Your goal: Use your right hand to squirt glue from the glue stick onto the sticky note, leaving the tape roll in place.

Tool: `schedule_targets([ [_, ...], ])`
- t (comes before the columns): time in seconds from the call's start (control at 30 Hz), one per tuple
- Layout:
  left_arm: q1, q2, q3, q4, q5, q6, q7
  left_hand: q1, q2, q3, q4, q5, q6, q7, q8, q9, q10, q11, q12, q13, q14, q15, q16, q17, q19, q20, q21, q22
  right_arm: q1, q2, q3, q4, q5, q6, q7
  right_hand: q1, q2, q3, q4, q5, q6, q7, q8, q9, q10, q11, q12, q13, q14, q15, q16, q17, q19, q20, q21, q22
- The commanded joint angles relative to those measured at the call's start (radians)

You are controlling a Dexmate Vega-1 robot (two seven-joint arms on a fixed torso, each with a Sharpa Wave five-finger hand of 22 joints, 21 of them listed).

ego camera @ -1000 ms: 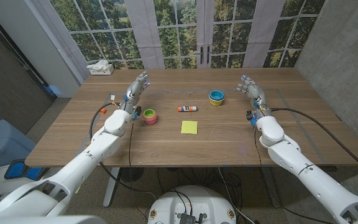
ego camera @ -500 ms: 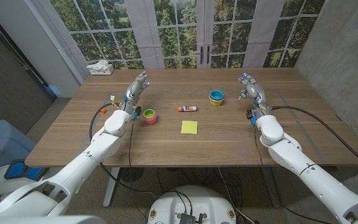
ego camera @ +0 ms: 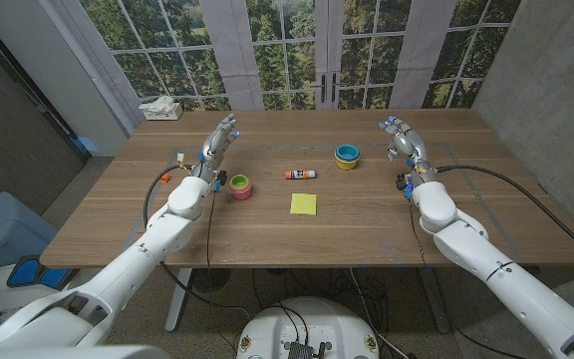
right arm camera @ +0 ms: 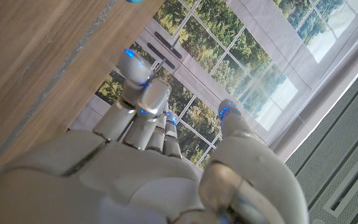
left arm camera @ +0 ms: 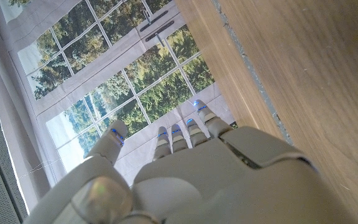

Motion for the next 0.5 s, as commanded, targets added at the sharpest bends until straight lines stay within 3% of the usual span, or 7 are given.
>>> schedule_targets([
  [0.03, 0.014, 0.005, -0.005, -0.019, -0.001, 0.002, 0.007, -0.006, 0.026, 0.008, -0.002, 0.002, -0.006, -0.001, -0.003, 0.001, -0.004, 0.001, 0.0, 0.005, -0.006, -0.047, -0.003, 0.002, 0.007, -0.025, -0.002, 0.001, -0.021, -0.049, -0.009, -0.123, -0.1, -0.172, -0.062, 0.025, -0.045, 0.007, -0.019, -0.014, 0.009, -0.02, -0.002, 0.006, -0.034, -0.008, -0.009, -0.006, -0.021, -0.006, 0.001, 0.002, -0.006, 0.0, -0.038, -0.078],
  [0.1, 0.018, 0.007, -0.007, -0.024, 0.002, 0.001, 0.012, -0.007, 0.026, 0.008, -0.003, 0.002, -0.006, -0.001, -0.003, 0.001, -0.004, -0.001, 0.0, 0.005, -0.007, -0.048, -0.003, 0.002, 0.007, -0.025, -0.002, 0.001, -0.021, -0.063, -0.013, -0.153, -0.112, -0.215, -0.058, 0.058, -0.051, 0.018, -0.026, -0.016, 0.003, -0.029, -0.006, 0.007, -0.048, -0.015, -0.012, -0.009, -0.029, -0.007, 0.003, 0.002, -0.01, -0.002, -0.054, -0.114],
  [0.2, 0.022, 0.009, -0.011, -0.027, 0.001, -0.001, 0.015, -0.007, 0.026, 0.008, -0.004, 0.002, -0.005, -0.001, -0.003, 0.001, -0.005, -0.001, 0.0, 0.005, -0.007, -0.049, -0.003, 0.002, 0.007, -0.025, -0.002, 0.001, -0.018, -0.077, -0.022, -0.198, -0.137, -0.284, -0.06, 0.17, -0.043, 0.057, -0.035, -0.013, -0.006, -0.047, -0.009, 0.009, -0.064, -0.032, -0.01, -0.016, -0.041, -0.008, 0.006, 0.002, -0.016, -0.014, -0.081, -0.18],
  [0.3, 0.027, 0.01, -0.014, -0.031, 0.001, -0.001, 0.018, -0.007, 0.026, 0.008, -0.004, 0.002, -0.006, 0.0, -0.003, 0.001, -0.005, -0.001, 0.0, 0.005, -0.008, -0.049, -0.002, 0.002, 0.007, -0.025, -0.002, 0.001, -0.013, -0.088, -0.034, -0.234, -0.158, -0.344, -0.06, 0.277, -0.031, 0.09, -0.038, -0.004, -0.015, -0.056, -0.01, 0.011, -0.071, -0.045, -0.007, -0.019, -0.04, -0.009, 0.007, 0.001, -0.028, -0.02, -0.072, -0.181],
  [0.43, 0.029, 0.009, -0.016, -0.026, -0.005, -0.004, 0.014, -0.008, 0.026, 0.008, -0.005, 0.002, -0.006, 0.003, -0.002, 0.001, -0.005, -0.001, 0.0, 0.005, -0.008, -0.05, -0.002, 0.002, 0.007, -0.025, -0.003, 0.002, -0.005, -0.097, -0.048, -0.261, -0.185, -0.384, -0.06, 0.357, -0.023, 0.107, -0.037, 0.001, -0.032, -0.049, -0.013, 0.012, -0.076, -0.045, -0.004, -0.019, -0.036, -0.01, 0.006, 0.0, -0.038, -0.021, -0.069, -0.192],
  [0.5, 0.03, 0.009, -0.016, -0.026, -0.002, -0.006, 0.017, -0.008, 0.026, 0.008, -0.005, 0.002, -0.006, 0.003, -0.002, 0.001, -0.004, -0.002, 0.0, 0.005, -0.008, -0.05, -0.001, 0.002, 0.007, -0.024, -0.003, 0.002, -0.001, -0.105, -0.055, -0.276, -0.199, -0.403, -0.055, 0.371, -0.024, 0.108, -0.037, 0.001, -0.028, -0.044, -0.011, 0.012, -0.072, -0.044, -0.002, -0.019, -0.034, -0.01, 0.006, 0.0, -0.037, -0.021, -0.067, -0.193],
])
